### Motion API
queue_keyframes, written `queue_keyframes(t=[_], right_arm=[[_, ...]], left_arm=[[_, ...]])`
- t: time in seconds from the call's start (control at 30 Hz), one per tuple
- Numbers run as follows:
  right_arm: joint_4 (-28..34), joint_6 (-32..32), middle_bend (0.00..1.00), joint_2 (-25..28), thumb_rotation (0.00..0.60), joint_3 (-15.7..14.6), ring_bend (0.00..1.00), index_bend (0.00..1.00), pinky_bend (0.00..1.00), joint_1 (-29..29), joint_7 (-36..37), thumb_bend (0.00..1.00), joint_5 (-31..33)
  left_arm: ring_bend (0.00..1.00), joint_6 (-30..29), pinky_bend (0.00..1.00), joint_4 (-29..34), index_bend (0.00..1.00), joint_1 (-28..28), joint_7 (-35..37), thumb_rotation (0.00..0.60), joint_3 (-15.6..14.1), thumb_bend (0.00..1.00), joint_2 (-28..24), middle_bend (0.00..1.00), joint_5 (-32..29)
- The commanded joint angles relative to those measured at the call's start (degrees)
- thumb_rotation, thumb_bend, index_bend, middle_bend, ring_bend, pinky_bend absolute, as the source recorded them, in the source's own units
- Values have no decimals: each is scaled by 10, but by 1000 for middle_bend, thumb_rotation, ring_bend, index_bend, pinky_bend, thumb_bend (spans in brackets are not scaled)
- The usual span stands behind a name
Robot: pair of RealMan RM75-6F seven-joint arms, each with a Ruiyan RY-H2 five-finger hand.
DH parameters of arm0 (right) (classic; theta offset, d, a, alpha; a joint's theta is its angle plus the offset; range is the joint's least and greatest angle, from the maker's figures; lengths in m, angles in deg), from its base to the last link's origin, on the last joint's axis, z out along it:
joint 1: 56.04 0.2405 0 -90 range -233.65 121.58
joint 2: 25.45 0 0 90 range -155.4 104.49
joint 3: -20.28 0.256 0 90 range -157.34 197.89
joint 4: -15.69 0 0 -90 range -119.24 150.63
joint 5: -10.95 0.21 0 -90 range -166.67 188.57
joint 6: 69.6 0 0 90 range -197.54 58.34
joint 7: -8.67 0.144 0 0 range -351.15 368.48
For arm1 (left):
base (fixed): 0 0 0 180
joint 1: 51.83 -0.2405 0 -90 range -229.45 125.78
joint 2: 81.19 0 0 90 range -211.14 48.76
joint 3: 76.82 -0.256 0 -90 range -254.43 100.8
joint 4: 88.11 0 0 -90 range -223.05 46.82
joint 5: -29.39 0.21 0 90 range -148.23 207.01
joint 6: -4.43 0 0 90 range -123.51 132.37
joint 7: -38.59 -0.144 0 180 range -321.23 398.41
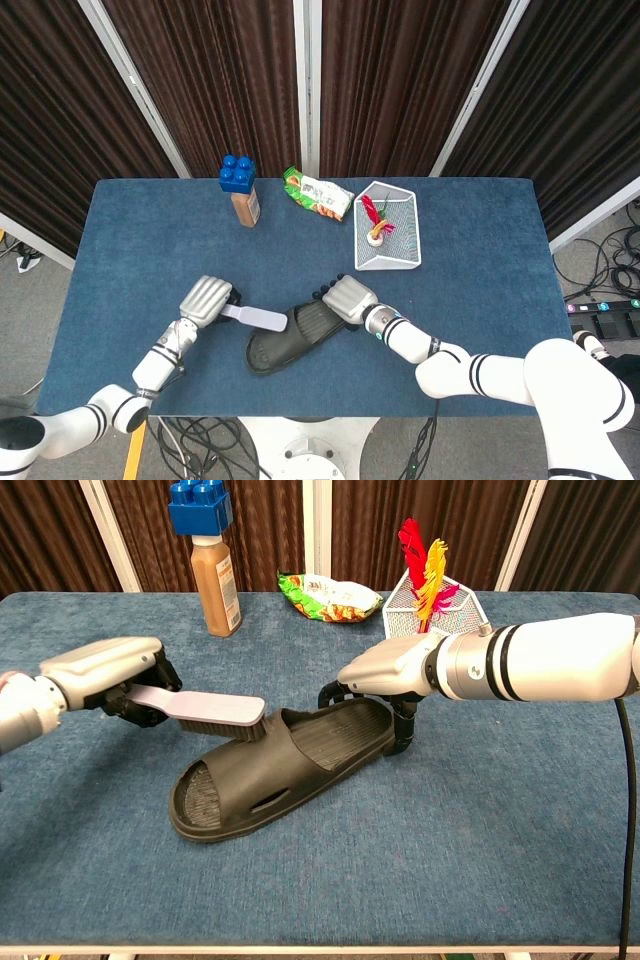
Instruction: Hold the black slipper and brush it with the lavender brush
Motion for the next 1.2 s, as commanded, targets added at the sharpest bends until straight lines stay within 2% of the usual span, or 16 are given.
queue_keyframes(t=[0.03,0.2,0.4,0.57,0.9,0.97,1.07,1.2], right_arm=[[-1,0,383,-1,600,0,240,554,209,1,1,210,1],[-4,-2,383,-4,600,0,240,554,209,2,1,210,2],[1,0,383,-2,600,-2,240,553,209,3,0,210,3],[9,5,383,3,600,-5,240,553,209,2,-4,210,3],[22,16,382,7,600,-9,238,539,198,0,-11,200,7],[27,18,377,10,600,-8,220,497,183,0,-14,184,11],[36,25,337,15,600,-7,154,364,141,0,-16,175,14],[52,33,194,26,600,-6,38,108,54,-1,-21,148,21]], left_arm=[[1000,-52,1000,57,1000,-20,-8,600,-28,987,-30,1000,44],[1000,-58,1000,98,1000,-22,-41,600,-50,988,-38,1000,70],[1000,-21,1000,61,1000,-10,-89,600,-50,987,-6,1000,61],[1000,15,1000,18,1000,1,-88,600,-26,988,21,1000,26],[1000,43,1000,-28,1000,21,-79,600,24,988,26,1000,-26],[1000,36,1000,-29,1000,17,-68,600,34,987,22,1000,-37],[995,22,1000,-24,1000,7,-48,600,45,987,11,1000,-49],[939,7,1000,-29,999,-3,-40,600,54,975,-1,1000,-60]])
